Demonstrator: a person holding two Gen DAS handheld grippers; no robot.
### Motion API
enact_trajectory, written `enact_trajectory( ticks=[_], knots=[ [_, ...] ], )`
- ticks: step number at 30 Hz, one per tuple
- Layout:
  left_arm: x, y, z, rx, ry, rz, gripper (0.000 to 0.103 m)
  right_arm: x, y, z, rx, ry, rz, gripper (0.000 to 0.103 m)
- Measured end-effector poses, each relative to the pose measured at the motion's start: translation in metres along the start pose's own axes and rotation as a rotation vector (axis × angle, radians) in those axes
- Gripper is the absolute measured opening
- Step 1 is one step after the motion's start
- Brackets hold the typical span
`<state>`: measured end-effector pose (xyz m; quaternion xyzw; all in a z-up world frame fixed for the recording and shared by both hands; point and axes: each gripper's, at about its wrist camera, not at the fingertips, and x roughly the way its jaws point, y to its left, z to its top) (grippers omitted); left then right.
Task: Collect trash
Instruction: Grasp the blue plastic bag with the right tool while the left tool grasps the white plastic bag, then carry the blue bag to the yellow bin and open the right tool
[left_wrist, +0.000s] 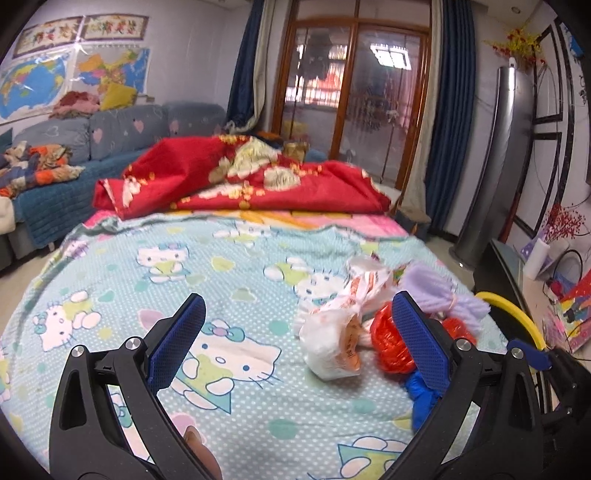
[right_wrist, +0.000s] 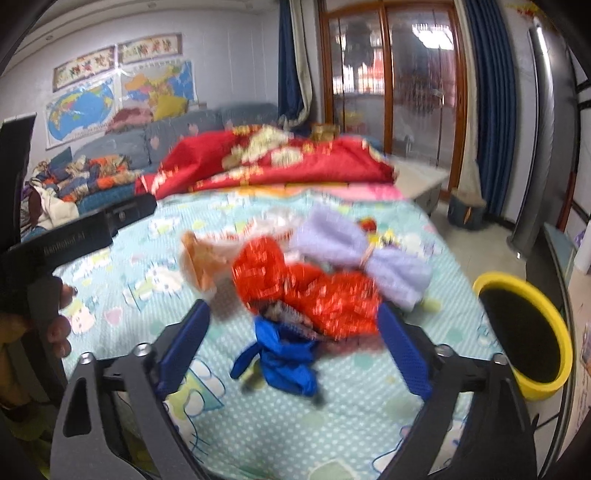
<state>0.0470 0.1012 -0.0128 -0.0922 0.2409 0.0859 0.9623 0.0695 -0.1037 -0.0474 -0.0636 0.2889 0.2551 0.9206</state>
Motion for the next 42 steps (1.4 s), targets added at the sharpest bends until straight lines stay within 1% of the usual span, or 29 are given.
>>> enact_trajectory(
  ticks=[1, 5, 6, 9, 11, 13, 14, 16, 18, 19, 21, 22, 23, 24, 26, 27, 28, 29, 33, 36, 39, 41, 42],
  knots=[
    [0.006, 0.0, -0.001, -0.001, 0.024, -0.023, 0.093, 0.005, -0.001, -0.003, 0.008, 0.019, 0.002, 0.082],
    [0.03, -0.003, -0.004, 0.008, 0.104, -0.07, 0.093, 0.028, -0.01, -0.014, 0.055, 0.133, 0.018, 0.075],
    [0.038, -0.004, -0.005, 0.001, 0.123, -0.093, 0.093, 0.032, -0.011, -0.015, 0.059, 0.152, 0.024, 0.073],
    [0.053, -0.007, -0.006, -0.003, 0.156, -0.128, 0.093, 0.043, -0.01, -0.019, 0.057, 0.194, 0.045, 0.067],
    [0.063, -0.008, -0.008, -0.009, 0.186, -0.157, 0.093, 0.048, -0.009, -0.023, 0.053, 0.226, 0.063, 0.058],
    [0.073, -0.007, -0.012, -0.038, 0.215, -0.188, 0.092, 0.053, -0.009, -0.022, 0.051, 0.246, 0.078, 0.046],
    [0.077, -0.007, -0.013, -0.045, 0.226, -0.194, 0.091, 0.054, -0.01, -0.023, 0.052, 0.255, 0.086, 0.042],
    [0.08, -0.007, -0.017, -0.054, 0.24, -0.213, 0.082, 0.054, -0.011, -0.024, 0.058, 0.265, 0.108, 0.031],
    [0.08, -0.008, -0.02, -0.058, 0.253, -0.229, 0.07, 0.051, -0.013, -0.024, 0.067, 0.266, 0.127, 0.025],
    [0.08, -0.008, -0.02, -0.058, 0.256, -0.237, 0.067, 0.049, -0.014, -0.024, 0.073, 0.263, 0.137, 0.022],
    [0.079, -0.009, -0.019, -0.054, 0.258, -0.246, 0.062, 0.044, -0.016, -0.023, 0.084, 0.258, 0.151, 0.019],
    [0.079, -0.008, -0.019, -0.054, 0.258, -0.253, 0.062, 0.04, -0.018, -0.023, 0.09, 0.251, 0.159, 0.018],
    [0.078, -0.008, -0.018, -0.054, 0.258, -0.259, 0.054, 0.035, -0.019, -0.022, 0.093, 0.242, 0.168, 0.018],
    [0.078, -0.009, -0.016, -0.051, 0.258, -0.26, 0.042, 0.034, -0.02, -0.017, 0.093, 0.235, 0.171, 0.017],
    [0.078, -0.009, -0.014, -0.047, 0.264, -0.254, 0.038, 0.025, -0.021, -0.014, 0.091, 0.208, 0.183, 0.016],
    [0.078, -0.009, -0.014, -0.048, 0.266, -0.256, 0.034, 0.021, -0.02, -0.012, 0.086, 0.198, 0.187, 0.016],
    [0.077, -0.008, -0.013, -0.048, 0.261, -0.259, 0.033, 0.018, -0.02, -0.01, 0.08, 0.186, 0.191, 0.016],
    [0.075, -0.009, -0.011, -0.044, 0.256, -0.258, 0.029, 0.012, -0.02, -0.009, 0.073, 0.169, 0.197, 0.016],
    [0.065, -0.01, -0.004, -0.023, 0.219, -0.243, 0.023, -0.002, -0.02, -0.001, 0.052, 0.127, 0.201, 0.016],
    [0.057, -0.012, 0.004, -0.012, 0.187, -0.238, 0.022, -0.01, -0.025, 0.009, 0.066, 0.101, 0.204, 0.016],
    [0.05, -0.014, 0.01, -0.008, 0.155, -0.235, 0.021, -0.007, -0.036, 0.018, 0.113, 0.147, 0.236, 0.016],
    [0.045, -0.015, 0.014, -0.01, 0.134, -0.235, 0.021, 0.002, -0.046, 0.018, 0.182, 0.195, 0.27, 0.016],
    [0.042, -0.016, 0.016, -0.01, 0.124, -0.235, 0.021, 0.006, -0.051, 0.018, 0.203, 0.221, 0.255, 0.016]
  ],
)
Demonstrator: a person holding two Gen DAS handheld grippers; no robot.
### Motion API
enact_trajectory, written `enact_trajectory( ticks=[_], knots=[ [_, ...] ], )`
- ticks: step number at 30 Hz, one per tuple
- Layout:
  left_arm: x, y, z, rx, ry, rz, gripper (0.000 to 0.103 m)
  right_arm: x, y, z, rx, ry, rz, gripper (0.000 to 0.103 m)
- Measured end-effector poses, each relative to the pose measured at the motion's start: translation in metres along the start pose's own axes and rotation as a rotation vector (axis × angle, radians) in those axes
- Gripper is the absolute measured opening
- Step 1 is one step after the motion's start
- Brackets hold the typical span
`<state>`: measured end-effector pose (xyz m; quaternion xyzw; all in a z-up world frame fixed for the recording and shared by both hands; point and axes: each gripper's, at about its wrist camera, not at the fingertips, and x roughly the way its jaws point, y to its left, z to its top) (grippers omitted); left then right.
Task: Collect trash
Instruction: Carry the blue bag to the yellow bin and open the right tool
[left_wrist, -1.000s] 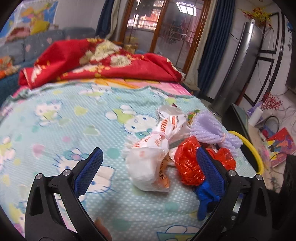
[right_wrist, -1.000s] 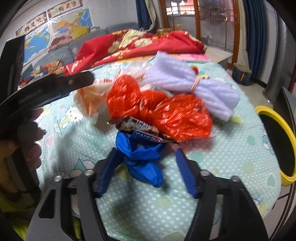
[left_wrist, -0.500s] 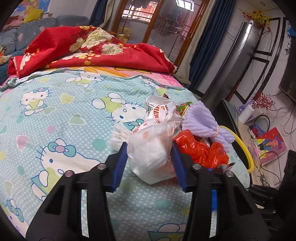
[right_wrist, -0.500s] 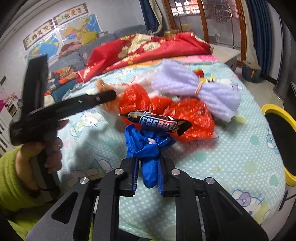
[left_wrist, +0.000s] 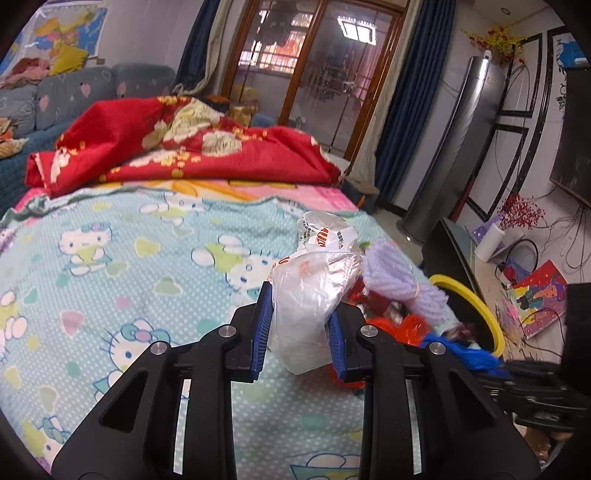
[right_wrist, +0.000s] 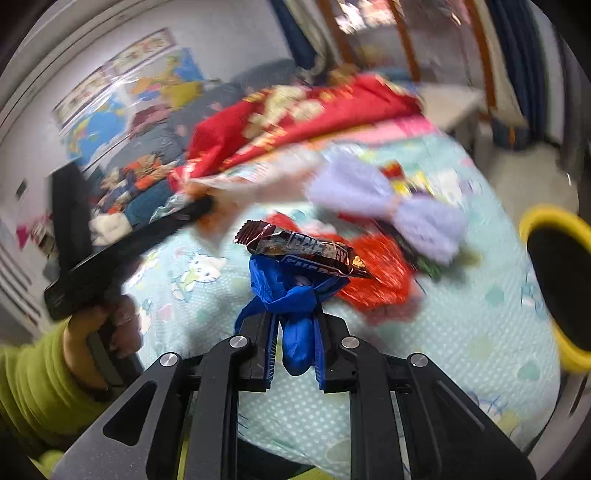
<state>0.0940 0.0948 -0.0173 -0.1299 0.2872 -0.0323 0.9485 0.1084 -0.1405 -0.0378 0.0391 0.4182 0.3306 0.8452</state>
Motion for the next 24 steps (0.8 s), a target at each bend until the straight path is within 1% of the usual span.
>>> enact_trajectory(
  ticks=[4, 5, 7, 8, 9, 11, 15, 16, 17, 19, 21, 24],
  knots=[
    [-0.009, -0.007, 0.007, 0.009, -0.026, -0.02, 0.021, 0.005, -0.009, -0.003, -0.02, 0.063, -0.096, 0.016],
    [-0.01, -0.009, 0.009, 0.006, -0.032, -0.024, 0.021, 0.006, -0.01, -0.005, -0.019, 0.077, -0.104, 0.016],
    [-0.013, -0.013, 0.012, 0.008, -0.042, -0.031, 0.021, 0.008, -0.013, -0.01, -0.033, 0.137, -0.119, 0.016],
    [-0.014, -0.015, 0.013, 0.012, -0.045, -0.03, 0.021, 0.01, -0.015, -0.014, -0.048, 0.183, -0.129, 0.016],
    [-0.015, -0.016, 0.014, 0.015, -0.048, -0.029, 0.021, 0.011, -0.018, -0.017, -0.045, 0.205, -0.128, 0.016],
    [-0.018, -0.019, 0.016, 0.024, -0.043, -0.009, 0.021, 0.01, -0.027, -0.022, -0.031, 0.241, -0.14, 0.016],
    [-0.024, -0.016, 0.021, 0.014, -0.051, 0.022, 0.021, 0.004, -0.04, -0.032, -0.066, 0.349, -0.149, 0.016],
    [-0.025, -0.015, 0.022, 0.011, -0.059, 0.021, 0.021, 0.001, -0.041, -0.033, -0.088, 0.36, -0.17, 0.016],
    [-0.028, -0.015, 0.023, 0.01, -0.069, 0.02, 0.021, -0.006, -0.043, -0.032, -0.119, 0.355, -0.214, 0.016],
    [-0.034, -0.018, 0.027, 0.013, -0.093, 0.007, 0.021, -0.016, -0.046, -0.031, -0.142, 0.336, -0.257, 0.016],
    [-0.036, -0.022, 0.03, 0.014, -0.099, -0.008, 0.021, -0.029, -0.054, -0.027, -0.121, 0.297, -0.262, 0.016],
    [-0.035, -0.035, 0.035, 0.027, -0.099, -0.04, 0.021, -0.048, -0.062, -0.024, -0.104, 0.205, -0.305, 0.016]
  ],
)
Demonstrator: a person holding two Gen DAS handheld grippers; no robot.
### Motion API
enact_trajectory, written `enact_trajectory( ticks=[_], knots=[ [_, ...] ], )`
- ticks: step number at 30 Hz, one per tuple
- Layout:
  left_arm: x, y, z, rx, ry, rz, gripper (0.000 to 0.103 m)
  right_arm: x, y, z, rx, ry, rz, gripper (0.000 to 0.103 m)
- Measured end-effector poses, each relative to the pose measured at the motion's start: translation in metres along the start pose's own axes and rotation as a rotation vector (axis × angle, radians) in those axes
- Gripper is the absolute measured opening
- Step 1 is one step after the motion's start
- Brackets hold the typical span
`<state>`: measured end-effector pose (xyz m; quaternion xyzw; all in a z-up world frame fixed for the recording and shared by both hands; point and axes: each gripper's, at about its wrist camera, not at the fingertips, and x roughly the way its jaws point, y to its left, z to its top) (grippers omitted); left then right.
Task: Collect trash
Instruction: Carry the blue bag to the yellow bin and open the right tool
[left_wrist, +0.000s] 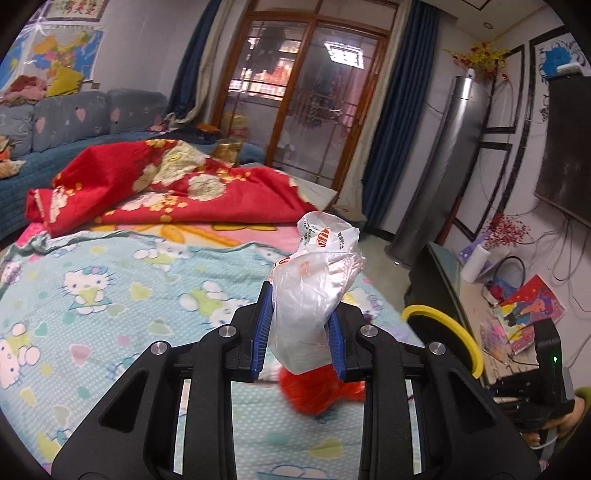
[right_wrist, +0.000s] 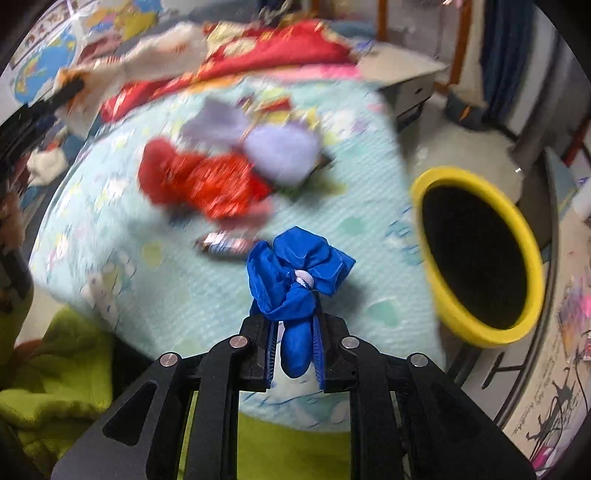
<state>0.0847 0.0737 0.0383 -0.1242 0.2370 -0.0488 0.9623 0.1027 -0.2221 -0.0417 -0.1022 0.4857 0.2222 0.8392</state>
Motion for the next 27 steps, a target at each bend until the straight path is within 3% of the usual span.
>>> enact_trajectory(
  ticks=[11, 27],
  knots=[
    [0.032, -0.069, 0.002, 0.073, 0.044, -0.136, 0.021, -0.052, -0.065, 0.015, 0.166, -0.259, -0.052, 0.016],
    [0.083, -0.161, -0.021, 0.177, 0.145, -0.289, 0.021, -0.072, -0.164, 0.005, 0.411, -0.37, -0.136, 0.016]
  ],
)
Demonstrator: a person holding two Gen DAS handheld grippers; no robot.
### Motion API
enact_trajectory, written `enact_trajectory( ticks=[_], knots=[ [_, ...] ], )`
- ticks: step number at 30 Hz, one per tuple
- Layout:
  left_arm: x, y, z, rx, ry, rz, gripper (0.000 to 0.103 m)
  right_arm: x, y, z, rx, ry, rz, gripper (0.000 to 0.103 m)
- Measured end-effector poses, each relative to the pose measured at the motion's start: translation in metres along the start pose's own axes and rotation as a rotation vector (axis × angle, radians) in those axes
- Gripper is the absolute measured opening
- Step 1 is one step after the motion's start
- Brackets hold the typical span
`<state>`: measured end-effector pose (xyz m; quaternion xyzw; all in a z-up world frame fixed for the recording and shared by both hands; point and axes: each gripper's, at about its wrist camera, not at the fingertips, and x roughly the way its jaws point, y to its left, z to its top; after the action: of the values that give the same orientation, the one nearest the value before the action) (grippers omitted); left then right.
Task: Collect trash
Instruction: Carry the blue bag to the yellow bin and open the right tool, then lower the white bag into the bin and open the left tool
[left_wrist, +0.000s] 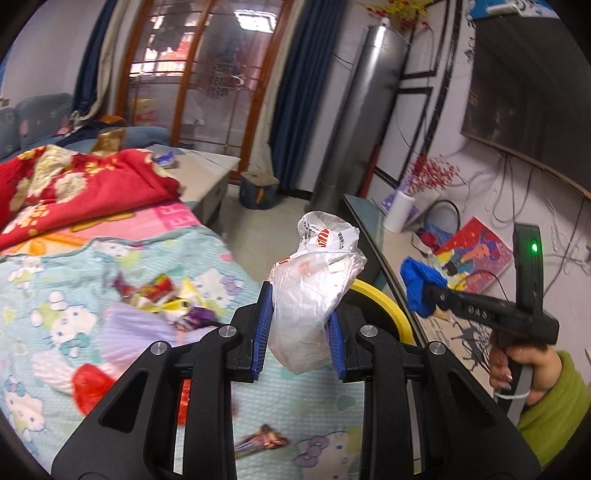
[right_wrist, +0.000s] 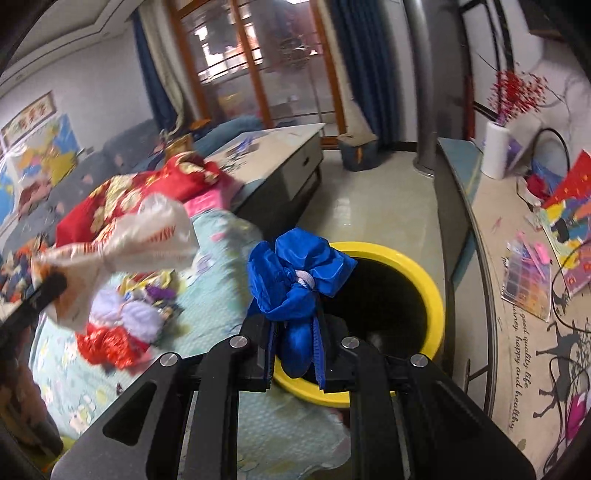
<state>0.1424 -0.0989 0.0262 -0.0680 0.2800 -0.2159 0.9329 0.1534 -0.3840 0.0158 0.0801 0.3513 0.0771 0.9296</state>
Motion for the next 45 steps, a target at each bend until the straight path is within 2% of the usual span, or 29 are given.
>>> enact_trajectory(
  ticks=[10, 17, 19, 20, 22, 24, 27, 30, 33, 45],
  knots=[
    [0.058, -0.042, -0.017, 0.077, 0.104, -0.037, 0.021, 0.021, -0.041, 0.007, 0.086, 0.016, -0.007, 0.017],
    [0.098, -0.053, -0.032, 0.107, 0.177, -0.024, 0.022, 0.044, -0.066, 0.012, 0.142, 0.052, 0.002, 0.018],
    [0.109, -0.052, -0.035, 0.088, 0.2, -0.029, 0.023, 0.05, -0.07, 0.014, 0.153, 0.063, 0.009, 0.018],
    [0.115, -0.052, -0.036, 0.078, 0.21, -0.039, 0.025, 0.054, -0.072, 0.014, 0.156, 0.07, 0.013, 0.021],
    [0.124, -0.051, -0.038, 0.059, 0.225, -0.053, 0.04, 0.06, -0.075, 0.015, 0.16, 0.074, -0.016, 0.048],
    [0.125, -0.049, -0.039, 0.047, 0.212, -0.055, 0.065, 0.062, -0.076, 0.012, 0.146, 0.055, -0.059, 0.051],
    [0.121, -0.047, -0.039, 0.027, 0.201, -0.065, 0.071, 0.059, -0.076, 0.006, 0.157, 0.029, -0.089, 0.054],
    [0.11, -0.049, -0.038, 0.041, 0.157, -0.047, 0.087, 0.049, -0.069, 0.0, 0.122, -0.029, -0.142, 0.061],
    [0.099, -0.046, -0.036, 0.035, 0.124, -0.04, 0.091, 0.043, -0.062, -0.006, 0.103, -0.058, -0.148, 0.061],
    [0.056, -0.026, -0.027, 0.011, 0.003, 0.026, 0.092, 0.016, -0.031, -0.019, 0.101, -0.102, -0.086, 0.061]
  ],
)
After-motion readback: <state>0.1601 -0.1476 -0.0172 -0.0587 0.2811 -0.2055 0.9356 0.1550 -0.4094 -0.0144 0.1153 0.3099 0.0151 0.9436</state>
